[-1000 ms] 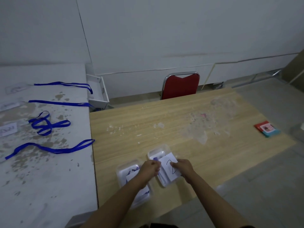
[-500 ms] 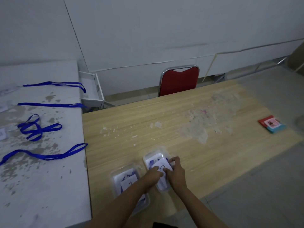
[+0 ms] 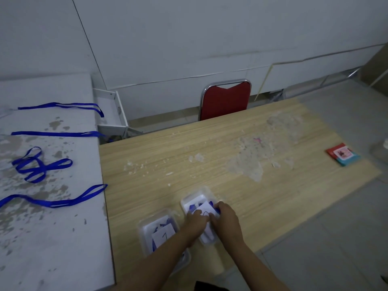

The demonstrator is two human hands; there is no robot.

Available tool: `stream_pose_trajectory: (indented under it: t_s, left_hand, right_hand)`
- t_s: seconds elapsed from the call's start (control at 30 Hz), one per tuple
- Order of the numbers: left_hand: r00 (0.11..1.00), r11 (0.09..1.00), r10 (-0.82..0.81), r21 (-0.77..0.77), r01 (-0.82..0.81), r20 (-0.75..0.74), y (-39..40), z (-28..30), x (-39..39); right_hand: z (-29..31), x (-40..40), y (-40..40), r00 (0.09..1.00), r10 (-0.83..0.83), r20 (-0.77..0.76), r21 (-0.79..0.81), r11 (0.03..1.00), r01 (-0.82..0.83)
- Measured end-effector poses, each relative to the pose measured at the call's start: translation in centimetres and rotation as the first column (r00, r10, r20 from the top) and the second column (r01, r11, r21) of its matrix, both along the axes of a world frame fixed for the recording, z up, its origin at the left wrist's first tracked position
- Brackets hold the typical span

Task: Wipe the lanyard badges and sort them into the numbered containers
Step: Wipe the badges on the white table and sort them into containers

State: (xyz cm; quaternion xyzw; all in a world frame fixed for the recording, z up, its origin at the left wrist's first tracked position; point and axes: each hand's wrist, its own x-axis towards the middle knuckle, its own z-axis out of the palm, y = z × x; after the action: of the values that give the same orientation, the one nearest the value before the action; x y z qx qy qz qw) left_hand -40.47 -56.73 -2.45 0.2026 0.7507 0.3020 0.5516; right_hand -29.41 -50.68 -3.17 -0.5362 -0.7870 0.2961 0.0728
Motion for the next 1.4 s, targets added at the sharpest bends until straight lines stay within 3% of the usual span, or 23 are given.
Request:
stream_pose_trajectory:
  t_s: [0.2,0.5,0.6,0.7,0.97,1.17,1.4]
  left_hand:
    - [0.998,0.998,0.056,0.038,-0.056,0.001,-0.2,0.7,0.5]
    - [0.993,0.994,0.084,0.058,-0.089,0.078,0.1,1.1,0.5]
    - [0.993,0.996,0.07,0.043,-0.075,0.099,0.1,0.8,0.4]
    - [0.986,0.997,0.069,0.005,-0.071,0.148,-0.2,0.8,0.4]
    - [1.0,1.0,0.027,0.012,-0.027,-0.008,0.1,1.1,1.1]
    - [0.998,0.999,0.012,-0.03,-0.014,-0.058,0.4,0.9,1.3]
    - [0.994,0.996,0.084,-0.031,-0.082,0.065,0.1,0.2,2.0]
  right_hand:
    - [0.9,-0.1,0.1,0.946,0.125,0.301,0.116,0.979,-0.166]
    - [1.3,0.5,1.1,0.945,0.094,0.313,0.094,0.987,-0.13]
    - [1.2,0.6,0.9,0.909,0.099,0.405,0.084,0.986,-0.145]
    - [0.9,0.3,0.3,0.912,0.089,0.402,0.033,0.993,-0.111]
    - [0.6,0.2,0.0,0.929,0.122,0.35,-0.067,0.992,-0.106]
    - [1.3,0.6,0.7,0.934,0.089,0.345,0.052,0.992,-0.114]
    - [1.7,0.8,0.6,0.918,0.092,0.385,0.125,0.981,-0.151]
